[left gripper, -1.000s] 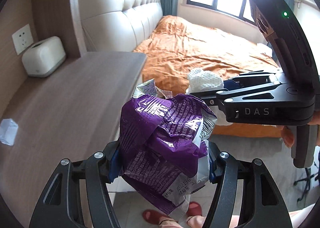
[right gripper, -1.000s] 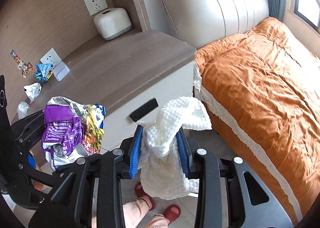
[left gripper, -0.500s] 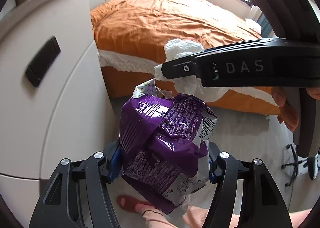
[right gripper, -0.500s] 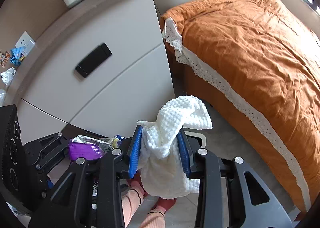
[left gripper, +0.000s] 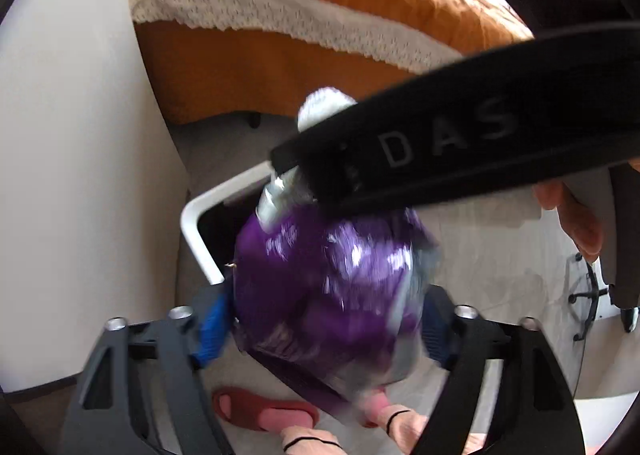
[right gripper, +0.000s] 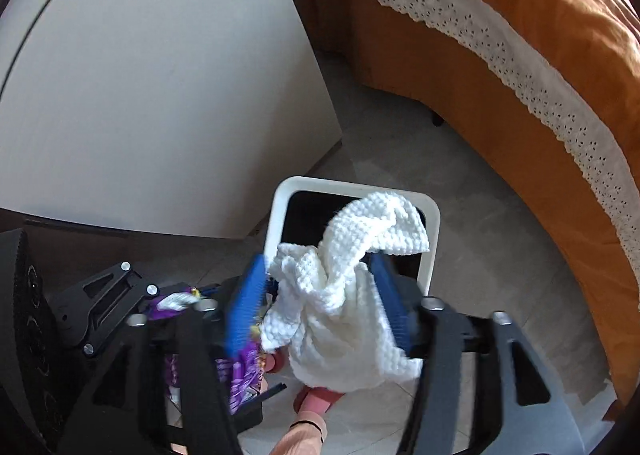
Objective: Collect trash
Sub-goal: 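Carry both items over the white bin and open both tools to drop them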
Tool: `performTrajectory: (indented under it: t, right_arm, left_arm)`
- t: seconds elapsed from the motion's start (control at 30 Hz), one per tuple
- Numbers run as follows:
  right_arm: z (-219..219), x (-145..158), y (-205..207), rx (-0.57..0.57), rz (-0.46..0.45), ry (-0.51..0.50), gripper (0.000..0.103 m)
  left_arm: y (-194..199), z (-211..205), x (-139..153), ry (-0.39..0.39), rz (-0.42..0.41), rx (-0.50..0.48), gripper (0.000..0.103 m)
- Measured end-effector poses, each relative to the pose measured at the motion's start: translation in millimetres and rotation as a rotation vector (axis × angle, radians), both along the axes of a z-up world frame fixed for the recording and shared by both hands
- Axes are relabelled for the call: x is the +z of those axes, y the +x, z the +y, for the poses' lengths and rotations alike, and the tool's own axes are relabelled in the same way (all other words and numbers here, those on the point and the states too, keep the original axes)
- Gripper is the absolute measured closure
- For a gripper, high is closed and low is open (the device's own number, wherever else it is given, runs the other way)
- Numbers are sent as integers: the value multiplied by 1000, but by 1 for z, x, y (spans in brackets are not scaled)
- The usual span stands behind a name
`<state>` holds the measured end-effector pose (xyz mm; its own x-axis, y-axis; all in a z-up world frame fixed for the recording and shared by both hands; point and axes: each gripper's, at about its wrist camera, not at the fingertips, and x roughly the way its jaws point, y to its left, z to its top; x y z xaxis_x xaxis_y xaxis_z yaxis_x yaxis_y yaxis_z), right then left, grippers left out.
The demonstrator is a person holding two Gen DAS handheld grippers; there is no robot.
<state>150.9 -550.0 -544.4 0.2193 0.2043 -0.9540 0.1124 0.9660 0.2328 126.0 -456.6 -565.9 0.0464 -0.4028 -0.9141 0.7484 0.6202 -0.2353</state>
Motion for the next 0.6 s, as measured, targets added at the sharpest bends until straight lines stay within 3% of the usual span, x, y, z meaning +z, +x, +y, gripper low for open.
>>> performTrajectory:
  t: [0.07,0.13,0.3,0.6]
  right_arm:
    - [-6,-18,-1,-26,23,33,11]
    - [-12,-31,-3,-56,42,39,5]
    - [-27,-40,-14,-137,60,61,5]
    - [-29,-11,-16,-152,46,52,5]
  left_arm:
    - [2,-3,-14,9,9,0,5]
    - [2,-3,-25,26,12,-2,5]
    - [5,-3,-34,58,12,-8,5]
    - [2,4,-12,64,9,18,5]
